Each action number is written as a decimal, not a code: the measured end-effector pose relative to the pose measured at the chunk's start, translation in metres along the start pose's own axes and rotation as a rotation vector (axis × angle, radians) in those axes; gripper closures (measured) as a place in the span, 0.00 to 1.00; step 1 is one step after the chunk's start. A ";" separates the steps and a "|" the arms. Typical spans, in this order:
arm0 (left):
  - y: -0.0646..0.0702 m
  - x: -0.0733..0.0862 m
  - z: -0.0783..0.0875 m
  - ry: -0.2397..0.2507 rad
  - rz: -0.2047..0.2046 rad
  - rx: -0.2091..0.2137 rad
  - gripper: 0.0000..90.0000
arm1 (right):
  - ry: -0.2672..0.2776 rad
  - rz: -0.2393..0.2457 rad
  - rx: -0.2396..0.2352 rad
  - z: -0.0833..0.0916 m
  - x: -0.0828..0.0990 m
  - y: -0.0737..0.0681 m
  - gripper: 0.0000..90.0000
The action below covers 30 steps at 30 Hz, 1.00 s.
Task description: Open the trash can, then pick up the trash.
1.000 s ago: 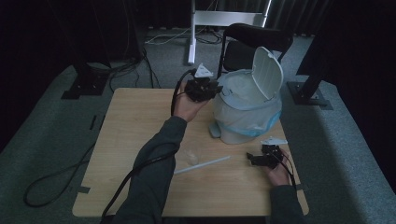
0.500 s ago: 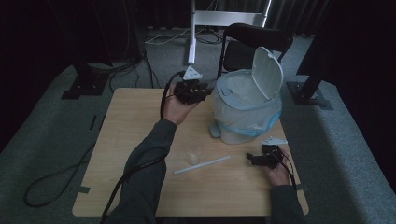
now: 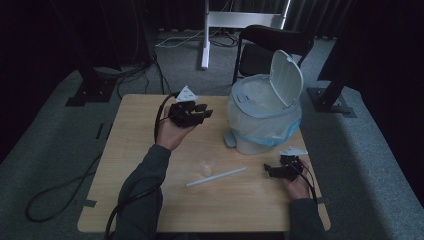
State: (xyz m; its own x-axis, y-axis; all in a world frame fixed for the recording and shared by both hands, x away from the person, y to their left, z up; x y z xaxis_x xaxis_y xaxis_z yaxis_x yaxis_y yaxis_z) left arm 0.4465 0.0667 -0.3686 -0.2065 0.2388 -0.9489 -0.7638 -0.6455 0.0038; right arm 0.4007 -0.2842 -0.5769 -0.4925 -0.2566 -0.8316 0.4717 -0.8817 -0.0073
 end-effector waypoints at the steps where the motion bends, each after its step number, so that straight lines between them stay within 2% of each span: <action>1: 0.001 0.002 0.001 -0.001 0.000 0.000 0.72 | 0.000 0.000 0.000 0.000 0.000 0.000 0.14; 5: 0.004 0.012 0.007 -0.011 0.003 -0.001 0.70 | 0.000 -0.001 0.000 0.000 0.000 0.000 0.13; 13: 0.001 0.027 0.018 -0.015 0.026 -0.004 0.69 | 0.000 0.000 0.000 0.000 0.000 0.000 0.14; 21: 0.002 0.030 0.020 -0.011 0.037 0.004 0.69 | -0.001 -0.002 0.000 0.000 0.000 0.000 0.14; 30: 0.010 0.026 0.029 0.004 0.020 0.013 0.67 | 0.000 -0.001 0.000 0.000 0.000 0.000 0.13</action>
State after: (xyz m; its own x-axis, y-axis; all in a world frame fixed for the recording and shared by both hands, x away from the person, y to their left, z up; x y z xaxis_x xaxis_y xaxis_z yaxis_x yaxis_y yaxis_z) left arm 0.4159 0.0873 -0.3841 -0.2187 0.2230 -0.9500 -0.7676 -0.6404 0.0264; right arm 0.4003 -0.2841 -0.5768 -0.4929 -0.2562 -0.8315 0.4714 -0.8819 -0.0078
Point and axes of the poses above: each handheld gripper's, and its own axes: z roughly backward along the jaws, x roughly out of its underside, y roughly to its right, the point moved 4 cm from there along -z, roughly forward along the jaws, and after that the axes turned 10 degrees about y, right-handed, at the moved point
